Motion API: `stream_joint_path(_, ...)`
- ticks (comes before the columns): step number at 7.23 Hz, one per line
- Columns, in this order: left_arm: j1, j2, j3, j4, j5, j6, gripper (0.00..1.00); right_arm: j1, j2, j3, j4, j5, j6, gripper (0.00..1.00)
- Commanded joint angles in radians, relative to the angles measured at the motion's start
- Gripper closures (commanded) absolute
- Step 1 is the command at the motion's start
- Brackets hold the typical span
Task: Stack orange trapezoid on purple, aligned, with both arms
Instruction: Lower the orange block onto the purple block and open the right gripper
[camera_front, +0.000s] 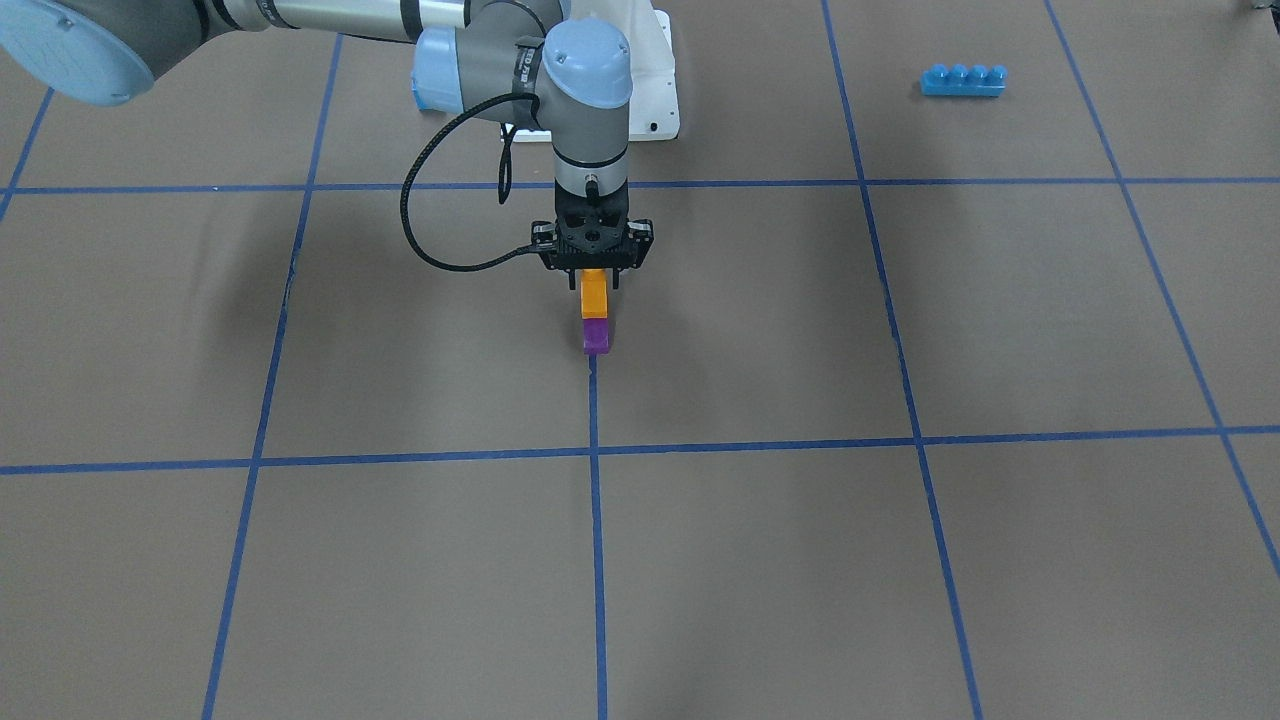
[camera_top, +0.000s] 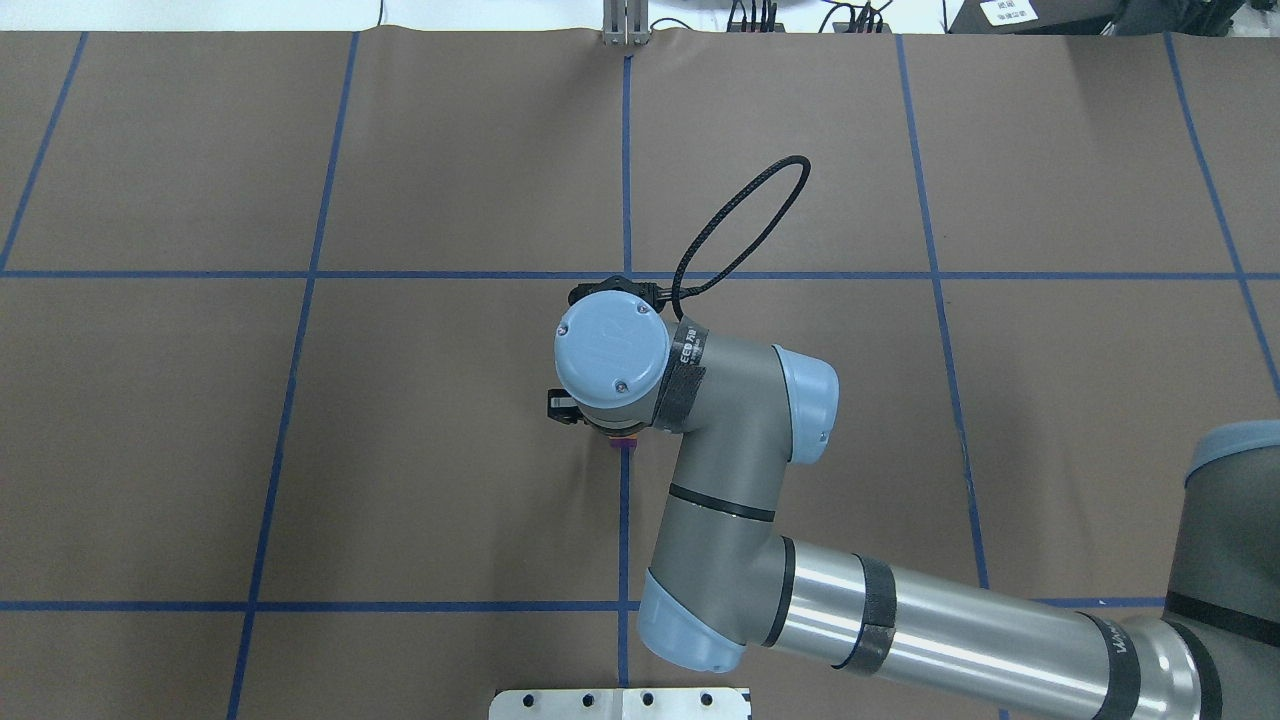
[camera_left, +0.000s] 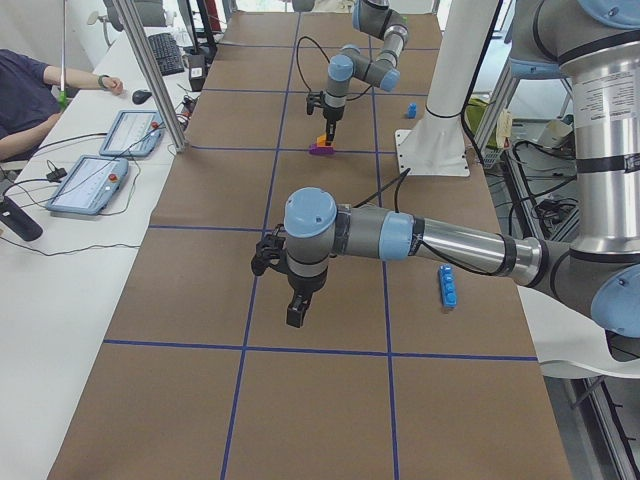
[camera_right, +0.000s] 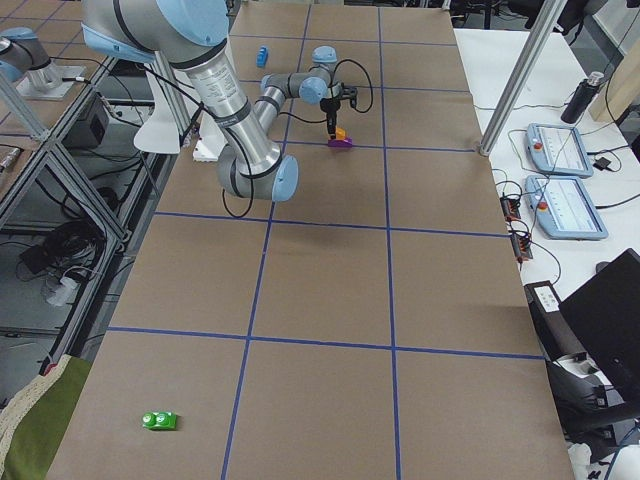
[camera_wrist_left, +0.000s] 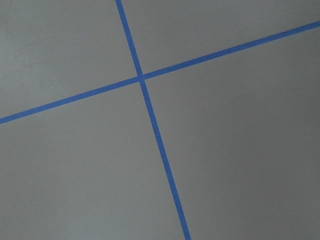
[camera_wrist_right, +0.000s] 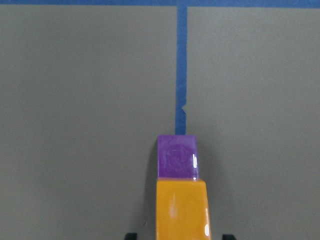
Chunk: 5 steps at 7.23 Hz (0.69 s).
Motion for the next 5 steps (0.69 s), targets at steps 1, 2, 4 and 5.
stream_joint_path(1,-0.001,0.000,-0.003,0.000,-0.002,-0.001,0.00,0.000,-0.001,0.000,-0.001,0.000,-0.003,0.00)
stream_joint_path(2,-0.001,0.000,-0.003,0.000,-0.002,-0.001,0.00,0.006,-0.001,0.012,-0.002,0.000,-0.004,0.00)
stream_joint_path(4,-0.001,0.011,0.003,0.000,-0.002,-0.001,0.00,0.096,-0.005,0.090,-0.045,0.082,-0.047,0.00)
stream_joint_path(5,-0.001,0.015,0.002,0.000,0.000,-0.006,0.00,0.173,-0.020,0.165,-0.115,0.163,-0.116,0.00)
